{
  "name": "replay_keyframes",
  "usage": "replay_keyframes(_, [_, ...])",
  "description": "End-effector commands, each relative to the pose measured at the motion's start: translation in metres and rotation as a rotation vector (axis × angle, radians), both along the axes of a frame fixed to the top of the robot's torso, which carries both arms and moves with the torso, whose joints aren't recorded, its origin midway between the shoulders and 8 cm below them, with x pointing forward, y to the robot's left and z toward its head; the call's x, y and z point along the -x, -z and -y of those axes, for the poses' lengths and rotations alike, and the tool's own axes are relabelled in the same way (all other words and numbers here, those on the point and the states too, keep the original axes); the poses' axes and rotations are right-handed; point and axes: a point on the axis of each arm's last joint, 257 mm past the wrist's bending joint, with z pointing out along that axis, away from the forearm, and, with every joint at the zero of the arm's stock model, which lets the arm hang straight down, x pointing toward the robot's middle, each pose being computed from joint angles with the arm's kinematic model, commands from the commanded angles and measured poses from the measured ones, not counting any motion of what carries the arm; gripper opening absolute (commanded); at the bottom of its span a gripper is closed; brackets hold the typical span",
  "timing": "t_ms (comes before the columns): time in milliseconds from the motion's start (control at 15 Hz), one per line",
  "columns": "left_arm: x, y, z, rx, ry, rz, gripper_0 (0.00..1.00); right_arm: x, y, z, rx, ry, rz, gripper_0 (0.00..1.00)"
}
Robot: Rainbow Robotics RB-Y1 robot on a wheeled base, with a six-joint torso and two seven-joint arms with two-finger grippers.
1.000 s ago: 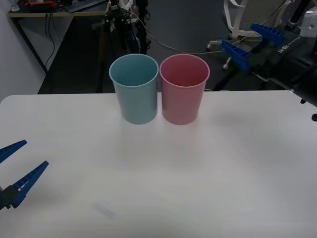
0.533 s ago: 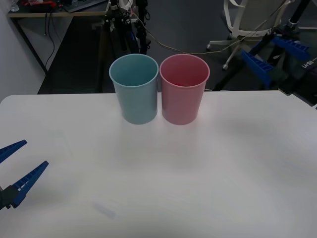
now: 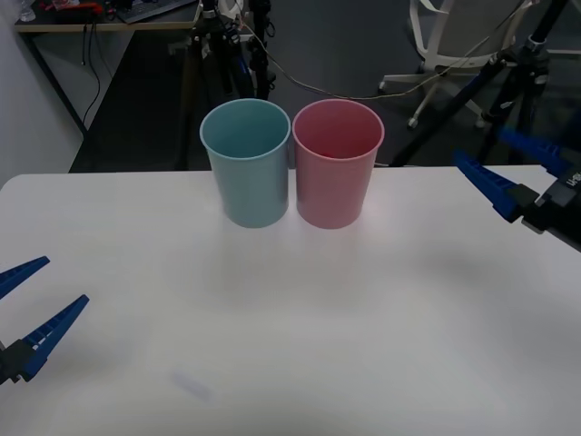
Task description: Grasp the object on the table and drop it into the matching bin: aluminum can to the light blue bin, PET bottle to the pink bin.
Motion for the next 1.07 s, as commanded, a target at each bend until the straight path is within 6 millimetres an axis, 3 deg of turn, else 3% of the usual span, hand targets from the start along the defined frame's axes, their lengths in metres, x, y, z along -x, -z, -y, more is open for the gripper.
replay_keyframes(67, [0.000, 0.000, 0.000, 0.000, 0.000, 0.000, 1.00, 0.017, 0.020, 0.002, -0.007, -0.012, -0.017, 1.00])
replay_keyframes(600, [0.000, 0.000, 0.000, 0.000, 0.000, 0.000, 1.00, 0.072, 0.084, 0.011, 0.045, 0.043, -0.078, 1.00])
replay_keyframes(1067, [0.000, 0.000, 0.000, 0.000, 0.000, 0.000, 1.00, 0.095, 0.105, 0.003, 0.040, 0.060, -0.111, 1.00])
